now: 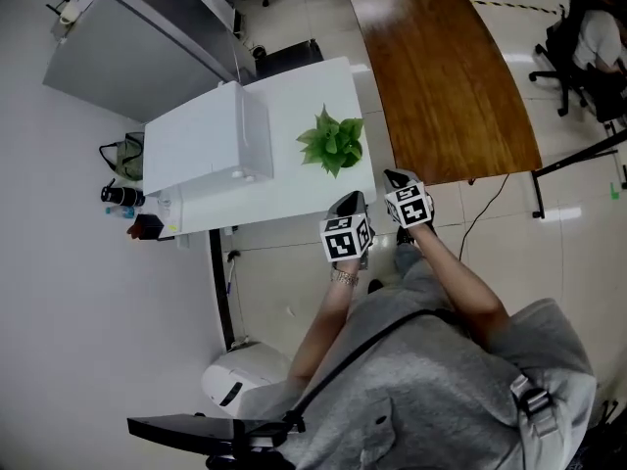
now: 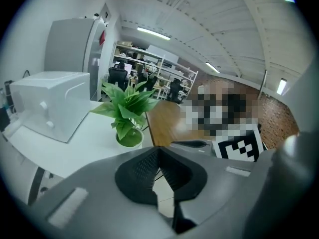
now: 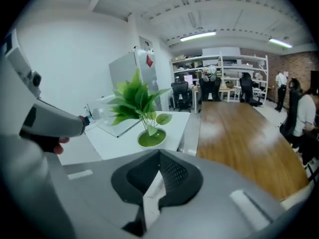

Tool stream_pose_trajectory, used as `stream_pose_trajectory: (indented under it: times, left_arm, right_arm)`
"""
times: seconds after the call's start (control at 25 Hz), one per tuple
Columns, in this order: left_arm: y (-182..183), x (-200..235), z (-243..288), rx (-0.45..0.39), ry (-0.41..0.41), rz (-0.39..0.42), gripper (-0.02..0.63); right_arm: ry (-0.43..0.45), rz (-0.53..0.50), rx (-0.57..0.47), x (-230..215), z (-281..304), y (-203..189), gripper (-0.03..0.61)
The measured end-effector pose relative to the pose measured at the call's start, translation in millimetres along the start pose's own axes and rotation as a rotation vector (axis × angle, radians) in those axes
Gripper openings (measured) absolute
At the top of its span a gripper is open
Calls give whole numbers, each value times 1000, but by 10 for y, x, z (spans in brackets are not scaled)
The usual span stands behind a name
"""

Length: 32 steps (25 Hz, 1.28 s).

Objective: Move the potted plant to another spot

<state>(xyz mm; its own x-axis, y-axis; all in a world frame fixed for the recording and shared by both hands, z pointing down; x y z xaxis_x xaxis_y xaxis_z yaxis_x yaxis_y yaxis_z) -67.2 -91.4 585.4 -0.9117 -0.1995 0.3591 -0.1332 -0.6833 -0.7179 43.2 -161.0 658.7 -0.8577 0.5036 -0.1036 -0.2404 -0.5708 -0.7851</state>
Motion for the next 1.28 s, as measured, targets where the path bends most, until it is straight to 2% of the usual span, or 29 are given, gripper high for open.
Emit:
stream_pose_trajectory:
  times: [0.2,0.32,0.4,0.56,0.84,1.28]
  left_arm:
    - [-394,-159,-578,-8,-27,37,14]
    - [-729,-221,-793,23,-52,45,14]
    - [-829,-270,-885,27,-63,38,14]
    - [-829,-406,-970,4,-70,62,14]
    - [-604,-623,-922,-43,-90,83,14]
    - [-653,-792,-852,-24,-84,96,14]
  right_arm:
    - [0,143,-54,606,-777,-5,0]
    - [18,144,-57,985,-1145,-200,0]
    - [16,122,-38,1099,-1314,-320,0]
    - [1,128,-26,1093,-1539,-410,0]
    - [-11,136,-37,962,-1677,-277,0]
    - [35,132,-30,860,-1753,-292,0]
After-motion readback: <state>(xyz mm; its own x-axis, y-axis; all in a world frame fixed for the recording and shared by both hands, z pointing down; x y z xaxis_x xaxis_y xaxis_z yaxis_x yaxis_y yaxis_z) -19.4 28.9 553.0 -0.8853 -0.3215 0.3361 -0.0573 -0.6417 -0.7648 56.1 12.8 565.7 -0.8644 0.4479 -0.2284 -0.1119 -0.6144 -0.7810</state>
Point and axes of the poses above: the fingertips, and each gripper's own axes: z forward along the fingers, x to its left, y out of its top, the point moved 6 cm from there along -z, backward along the fingers, and after that the axes turned 6 degrees about -y, right-handed, at the moved point
